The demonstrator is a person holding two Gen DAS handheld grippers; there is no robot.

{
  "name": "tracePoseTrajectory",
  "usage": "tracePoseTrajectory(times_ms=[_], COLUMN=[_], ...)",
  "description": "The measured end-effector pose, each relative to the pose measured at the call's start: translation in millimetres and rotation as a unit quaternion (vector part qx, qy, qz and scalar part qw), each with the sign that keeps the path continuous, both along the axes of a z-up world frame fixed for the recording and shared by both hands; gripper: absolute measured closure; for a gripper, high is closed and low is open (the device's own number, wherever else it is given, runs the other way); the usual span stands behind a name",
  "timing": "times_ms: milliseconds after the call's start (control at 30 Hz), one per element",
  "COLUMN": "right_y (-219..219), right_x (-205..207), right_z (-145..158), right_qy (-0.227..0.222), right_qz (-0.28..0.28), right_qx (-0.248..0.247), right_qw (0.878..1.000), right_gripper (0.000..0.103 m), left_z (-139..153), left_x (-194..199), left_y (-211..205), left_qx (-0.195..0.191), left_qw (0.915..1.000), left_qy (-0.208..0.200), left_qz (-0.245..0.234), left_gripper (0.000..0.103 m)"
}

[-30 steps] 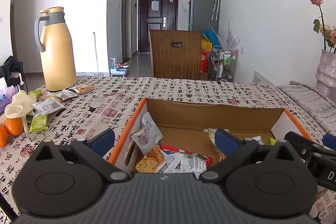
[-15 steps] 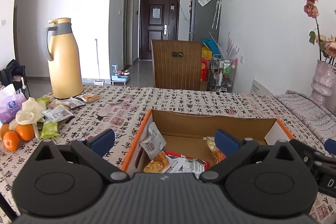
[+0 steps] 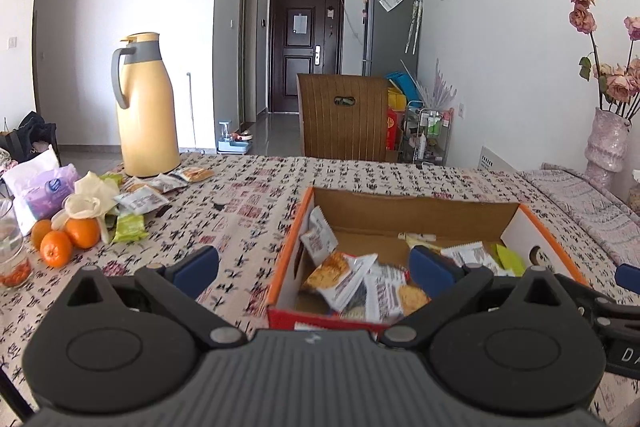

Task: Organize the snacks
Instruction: 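Move both open grippers back to the pink packets on the table, then grasp a pink packet with the right gripper while the left approaches another pink packet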

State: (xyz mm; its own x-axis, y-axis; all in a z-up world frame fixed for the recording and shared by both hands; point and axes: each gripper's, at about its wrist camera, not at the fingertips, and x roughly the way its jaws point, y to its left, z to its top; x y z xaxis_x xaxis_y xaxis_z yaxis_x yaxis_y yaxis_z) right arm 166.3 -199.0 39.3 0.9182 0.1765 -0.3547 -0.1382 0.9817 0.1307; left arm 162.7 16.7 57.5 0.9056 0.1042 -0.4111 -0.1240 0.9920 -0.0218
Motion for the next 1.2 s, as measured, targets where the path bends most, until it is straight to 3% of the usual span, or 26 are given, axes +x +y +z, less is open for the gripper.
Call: tracePoseTrajectory(times_ms=[800, 1200], right_y=[5, 38], right_x=[-38, -30], right_z=[-70, -74], right_qy=[0.121, 0.138], right_qz=[0.008, 0.035], right_qx=[-0.027, -0.042], right_qw=[0.992, 0.989], right_gripper=[0.000, 0.000], left_z=[-49, -60], left_x=[-49, -54], left_y=[23, 27], left_qx=[-0.009, -0.016], left_qw=[0.9979, 0.9967], left_qy=[0.062, 0.078], left_qz=[-0.015, -0.019], left_gripper=[0.000, 0.000])
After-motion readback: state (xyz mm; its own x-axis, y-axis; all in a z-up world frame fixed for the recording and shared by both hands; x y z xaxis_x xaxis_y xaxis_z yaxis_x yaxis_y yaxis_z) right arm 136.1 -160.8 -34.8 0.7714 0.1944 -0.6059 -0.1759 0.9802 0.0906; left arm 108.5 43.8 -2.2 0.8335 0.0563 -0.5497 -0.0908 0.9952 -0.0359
